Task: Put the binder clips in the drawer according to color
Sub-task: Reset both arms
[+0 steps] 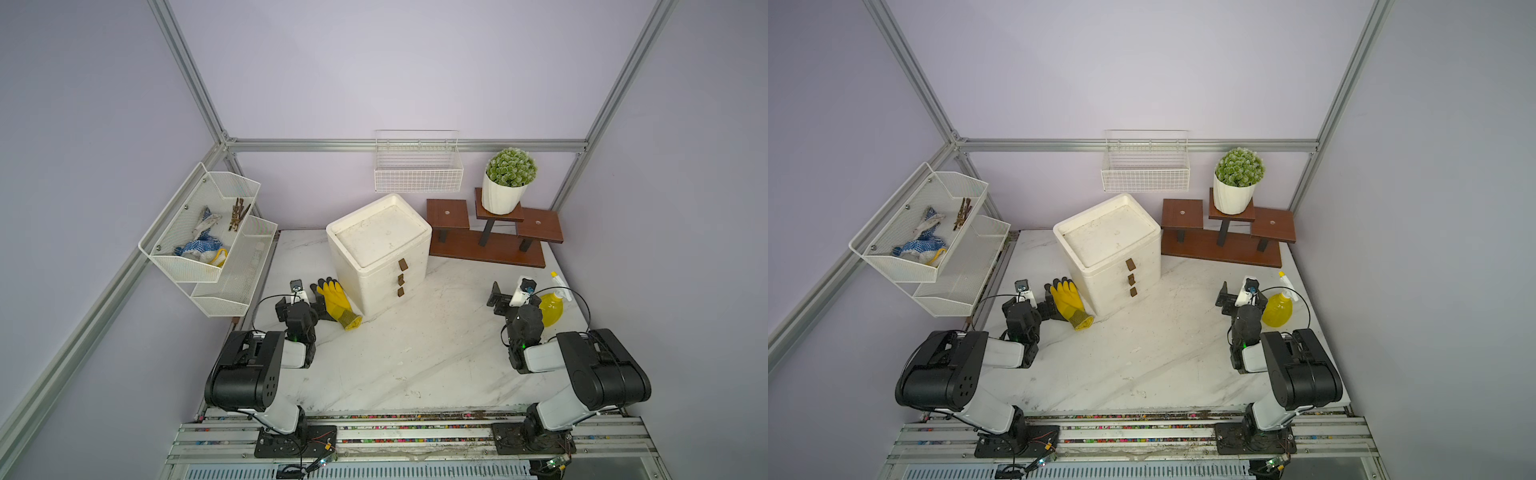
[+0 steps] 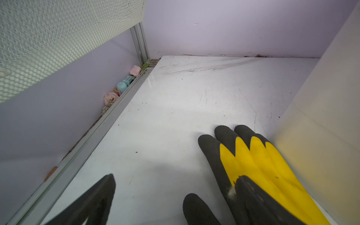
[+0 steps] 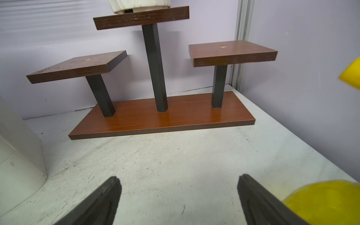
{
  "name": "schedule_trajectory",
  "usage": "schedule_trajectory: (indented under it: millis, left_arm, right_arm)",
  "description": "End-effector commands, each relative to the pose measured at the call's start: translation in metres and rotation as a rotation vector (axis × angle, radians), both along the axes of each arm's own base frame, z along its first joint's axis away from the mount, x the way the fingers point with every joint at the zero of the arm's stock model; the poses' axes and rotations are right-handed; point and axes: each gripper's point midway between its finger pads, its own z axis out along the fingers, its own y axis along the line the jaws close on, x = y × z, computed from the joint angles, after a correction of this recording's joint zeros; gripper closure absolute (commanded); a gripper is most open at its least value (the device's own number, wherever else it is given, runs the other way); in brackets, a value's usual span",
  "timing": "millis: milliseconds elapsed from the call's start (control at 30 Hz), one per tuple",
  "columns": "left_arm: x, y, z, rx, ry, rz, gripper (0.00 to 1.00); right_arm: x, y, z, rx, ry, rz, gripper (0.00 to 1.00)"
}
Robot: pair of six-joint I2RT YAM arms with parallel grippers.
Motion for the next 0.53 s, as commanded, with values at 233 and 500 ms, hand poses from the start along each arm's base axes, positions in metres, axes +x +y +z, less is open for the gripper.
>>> schedule_trajectory:
  millis: [233, 500]
  left_arm:
    - [0.0051, -0.0008, 0.0161, 0.000, -0.050, -0.008, 0.00]
    - [0.0051, -0.0003, 0.0167, 0.000, -0.063, -0.005, 0.00]
  right_arm:
    - [-0.0017, -0.0002, -0.0038, -0.007, 0.012, 0.002, 0.01]
    - [-0.0016, -0.0001, -0.0038, -0.006, 0.012, 0.002, 0.01]
